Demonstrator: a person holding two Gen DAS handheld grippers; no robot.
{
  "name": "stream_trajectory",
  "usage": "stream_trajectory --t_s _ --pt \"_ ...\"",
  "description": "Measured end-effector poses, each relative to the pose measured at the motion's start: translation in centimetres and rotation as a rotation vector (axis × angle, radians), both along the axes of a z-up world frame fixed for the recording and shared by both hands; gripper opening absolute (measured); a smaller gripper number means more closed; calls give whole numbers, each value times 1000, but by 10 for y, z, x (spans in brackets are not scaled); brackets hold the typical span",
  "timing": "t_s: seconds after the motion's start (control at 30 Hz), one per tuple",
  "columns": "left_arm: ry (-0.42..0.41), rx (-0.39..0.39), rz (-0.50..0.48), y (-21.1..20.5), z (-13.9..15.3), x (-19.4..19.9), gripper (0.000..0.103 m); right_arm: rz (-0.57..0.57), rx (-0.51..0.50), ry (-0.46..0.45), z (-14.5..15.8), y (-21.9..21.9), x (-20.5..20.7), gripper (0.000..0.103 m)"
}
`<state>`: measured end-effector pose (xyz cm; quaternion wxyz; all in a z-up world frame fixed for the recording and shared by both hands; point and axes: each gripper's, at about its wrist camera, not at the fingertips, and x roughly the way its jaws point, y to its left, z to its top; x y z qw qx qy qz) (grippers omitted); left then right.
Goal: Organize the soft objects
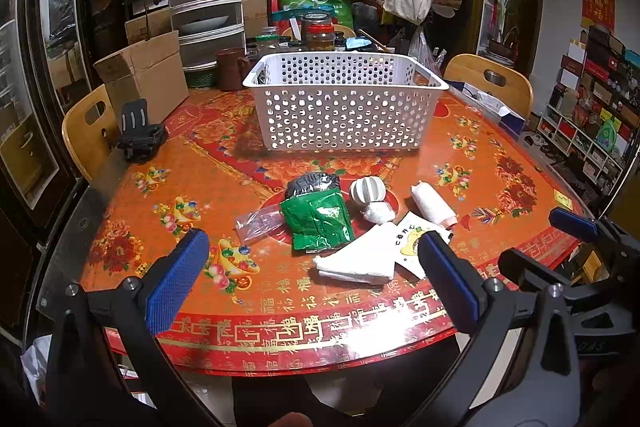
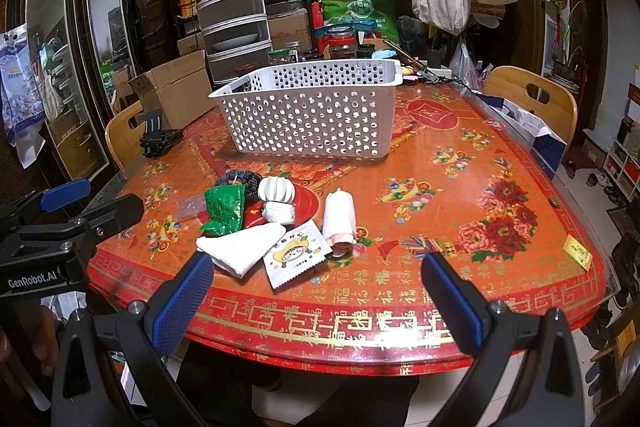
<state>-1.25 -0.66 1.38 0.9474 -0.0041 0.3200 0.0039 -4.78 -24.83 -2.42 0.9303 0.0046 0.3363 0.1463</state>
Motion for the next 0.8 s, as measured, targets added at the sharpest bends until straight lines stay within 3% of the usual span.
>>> stream_trajectory --t_s 0.8 --pt "1 0 -5 -2 1 0 103 1 0 3 -1 2 0 103"
